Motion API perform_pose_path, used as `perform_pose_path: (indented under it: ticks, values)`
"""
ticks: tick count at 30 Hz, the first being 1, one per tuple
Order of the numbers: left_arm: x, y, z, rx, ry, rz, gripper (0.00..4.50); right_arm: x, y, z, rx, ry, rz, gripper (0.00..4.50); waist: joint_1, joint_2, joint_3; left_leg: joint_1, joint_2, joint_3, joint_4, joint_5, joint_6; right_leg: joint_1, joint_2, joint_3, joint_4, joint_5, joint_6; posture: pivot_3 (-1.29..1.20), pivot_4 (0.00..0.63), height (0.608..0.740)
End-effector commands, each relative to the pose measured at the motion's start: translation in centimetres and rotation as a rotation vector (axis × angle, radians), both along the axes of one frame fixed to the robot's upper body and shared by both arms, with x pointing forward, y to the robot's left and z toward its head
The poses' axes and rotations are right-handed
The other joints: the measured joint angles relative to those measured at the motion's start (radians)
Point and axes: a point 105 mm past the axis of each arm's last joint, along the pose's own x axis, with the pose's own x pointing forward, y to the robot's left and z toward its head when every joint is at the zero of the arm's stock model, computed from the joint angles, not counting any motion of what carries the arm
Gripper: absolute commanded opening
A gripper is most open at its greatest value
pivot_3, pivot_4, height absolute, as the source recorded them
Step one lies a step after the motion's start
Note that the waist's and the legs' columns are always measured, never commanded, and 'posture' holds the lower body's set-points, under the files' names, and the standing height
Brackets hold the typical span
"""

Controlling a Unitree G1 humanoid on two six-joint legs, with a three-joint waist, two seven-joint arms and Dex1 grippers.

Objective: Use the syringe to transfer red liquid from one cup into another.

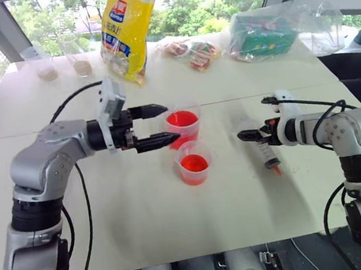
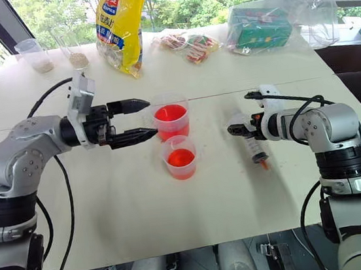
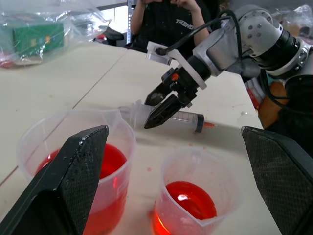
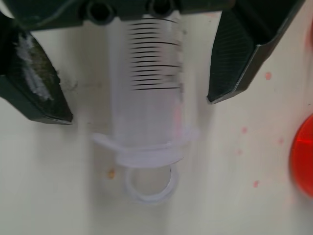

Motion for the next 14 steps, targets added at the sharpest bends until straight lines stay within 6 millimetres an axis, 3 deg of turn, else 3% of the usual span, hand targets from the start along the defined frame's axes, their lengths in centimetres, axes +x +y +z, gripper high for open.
perform_pose_path:
  ticks: [1,8,14]
  values:
    - [-0.7,0.6,0.9,-0.001,-0.043,0.004,4.5,-1.0,-0.1,3.9,-0.01,-0.127,0.062,4.45,0.001,0.0,0.0,0.0,0.0,0.0,0.0,0.0,0.0,0.0,0.0,0.0,0.0,0.0,0.0,0.0,0.15,0.74]
    - [-1.2,1.5,0.7,0.021,-0.034,0.017,4.5,-6.0,1.9,9.6,0.025,-0.286,0.334,4.45,0.002,0.0,0.0,-0.001,0.0,0.0,0.0,0.0,0.0,0.0,0.0,0.0,-0.001,0.0,0.0,0.0,0.15,0.74]
    - [-1.6,1.4,0.5,0.019,-0.012,0.018,4.5,-9.9,2.4,10.8,0.011,-0.319,0.468,4.45,0.003,0.0,0.0,0.0,0.0,-0.001,0.0,0.0,0.0,0.0,-0.001,0.0,-0.001,0.0,0.0,0.0,0.15,0.74]
